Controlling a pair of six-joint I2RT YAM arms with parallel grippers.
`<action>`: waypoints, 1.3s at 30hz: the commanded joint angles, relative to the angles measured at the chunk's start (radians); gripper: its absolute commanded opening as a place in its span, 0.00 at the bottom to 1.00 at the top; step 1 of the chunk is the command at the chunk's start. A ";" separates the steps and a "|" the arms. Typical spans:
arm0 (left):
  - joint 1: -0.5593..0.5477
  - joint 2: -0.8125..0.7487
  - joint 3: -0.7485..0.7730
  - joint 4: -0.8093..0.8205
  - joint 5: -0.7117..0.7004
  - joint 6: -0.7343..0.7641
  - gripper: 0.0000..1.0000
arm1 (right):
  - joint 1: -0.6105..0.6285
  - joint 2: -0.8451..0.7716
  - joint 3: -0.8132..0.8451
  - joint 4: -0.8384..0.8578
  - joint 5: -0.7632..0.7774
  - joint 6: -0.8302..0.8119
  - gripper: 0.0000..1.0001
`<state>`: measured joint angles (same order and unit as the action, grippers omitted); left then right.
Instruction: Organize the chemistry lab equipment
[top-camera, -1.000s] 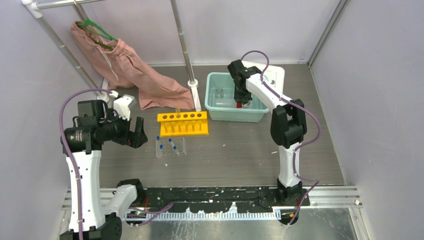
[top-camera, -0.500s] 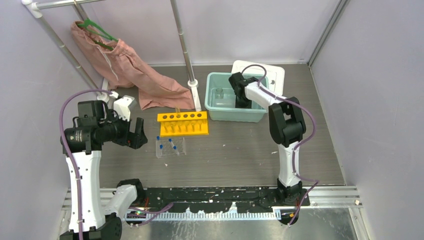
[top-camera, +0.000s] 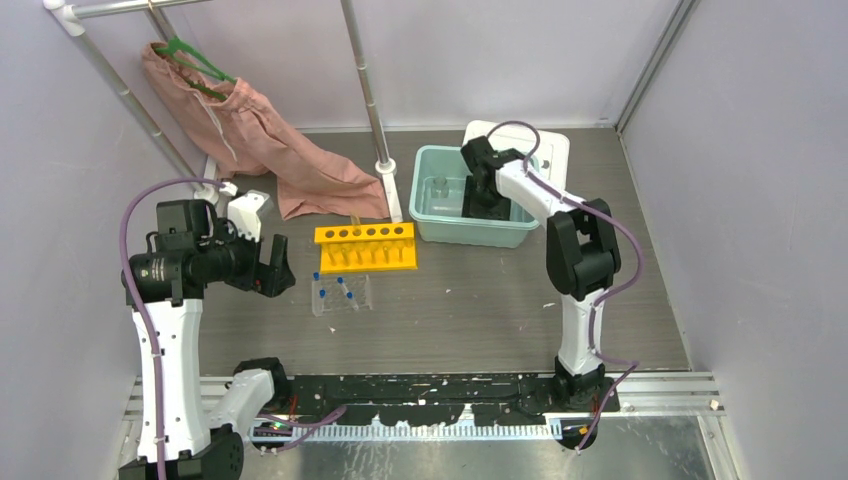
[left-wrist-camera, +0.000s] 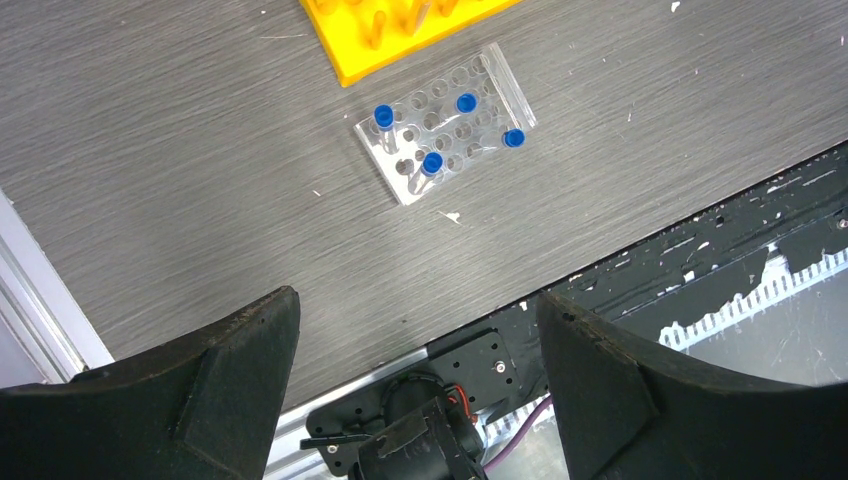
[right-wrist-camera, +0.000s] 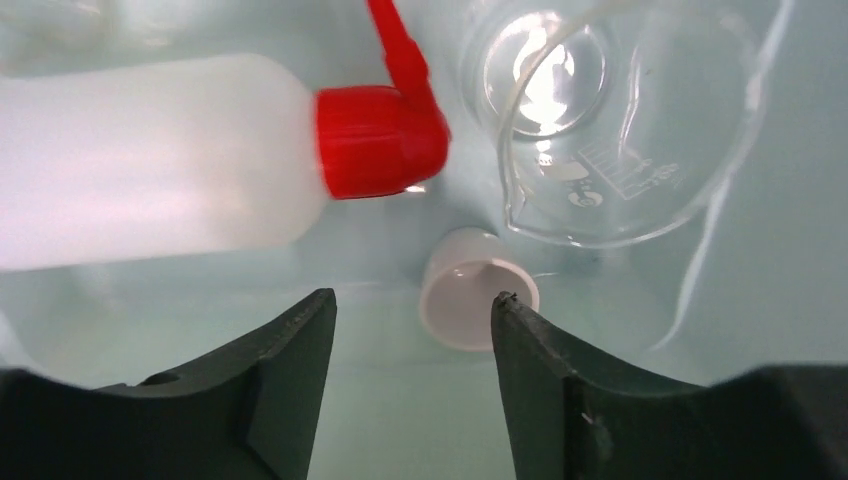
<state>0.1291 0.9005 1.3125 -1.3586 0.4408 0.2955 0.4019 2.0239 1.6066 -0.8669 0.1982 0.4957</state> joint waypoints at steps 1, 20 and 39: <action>-0.002 -0.006 0.039 0.009 0.003 0.008 0.88 | -0.005 -0.152 0.193 -0.071 0.025 -0.006 0.66; -0.002 0.003 0.015 0.030 0.022 0.014 0.88 | -0.521 -0.115 0.339 0.008 0.009 0.173 0.69; -0.002 0.052 -0.045 0.079 0.026 0.023 0.88 | -0.538 0.190 0.287 0.099 -0.032 0.188 0.61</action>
<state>0.1291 0.9558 1.2770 -1.3258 0.4488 0.2996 -0.1349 2.1883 1.9038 -0.8154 0.1745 0.6624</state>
